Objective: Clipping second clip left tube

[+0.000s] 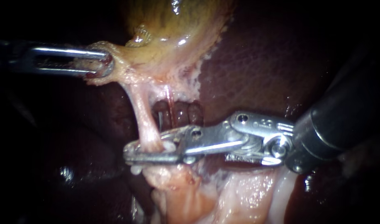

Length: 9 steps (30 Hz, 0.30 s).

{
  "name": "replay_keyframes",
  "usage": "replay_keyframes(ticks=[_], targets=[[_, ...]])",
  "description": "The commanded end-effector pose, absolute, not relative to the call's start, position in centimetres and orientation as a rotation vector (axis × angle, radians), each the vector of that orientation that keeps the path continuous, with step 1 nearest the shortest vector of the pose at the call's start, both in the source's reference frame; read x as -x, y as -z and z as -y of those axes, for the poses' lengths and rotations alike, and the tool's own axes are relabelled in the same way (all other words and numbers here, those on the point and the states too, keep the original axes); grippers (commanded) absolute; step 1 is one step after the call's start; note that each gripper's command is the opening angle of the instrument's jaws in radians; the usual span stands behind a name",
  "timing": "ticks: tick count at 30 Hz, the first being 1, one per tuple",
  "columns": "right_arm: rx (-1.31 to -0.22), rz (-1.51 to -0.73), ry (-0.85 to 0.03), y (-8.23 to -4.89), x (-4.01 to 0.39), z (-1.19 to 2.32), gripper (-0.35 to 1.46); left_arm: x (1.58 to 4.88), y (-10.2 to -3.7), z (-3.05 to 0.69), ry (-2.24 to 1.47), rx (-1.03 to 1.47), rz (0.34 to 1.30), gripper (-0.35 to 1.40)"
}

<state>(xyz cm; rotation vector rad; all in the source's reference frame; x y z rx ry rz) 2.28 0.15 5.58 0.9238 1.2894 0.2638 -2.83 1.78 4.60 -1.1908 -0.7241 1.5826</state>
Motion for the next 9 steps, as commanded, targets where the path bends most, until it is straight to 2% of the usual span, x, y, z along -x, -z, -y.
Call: replay_keyframes(ticks=[1, 3, 4, 7, 9], targets=[[-0.924, -1.289, -0.264, -5.59, -2.27, -0.15, -0.35, 2.84, -4.6, -1.78, -1.582, 1.191, 0.724, -0.35], [-0.924, -1.289, -0.263, -5.6, -2.27, -0.16, -0.33, 2.84, -4.6, -1.78, -1.582, 1.191, 0.724, -0.35], [-0.926, -1.298, -0.265, -5.62, -2.27, -0.16, -0.12, 2.84, -4.6, -1.78, -1.582, 1.191, 0.724, -0.35], [-0.889, -1.312, -0.303, -5.66, -2.25, -0.19, 0.31, 2.84, -4.6, -1.78, -1.582, 1.191, 0.724, -0.35], [-0.832, -1.317, -0.327, -5.7, -2.22, -0.21, 0.42, 2.85, -4.6, -1.78, -1.582, 1.191, 0.723, -0.35]])
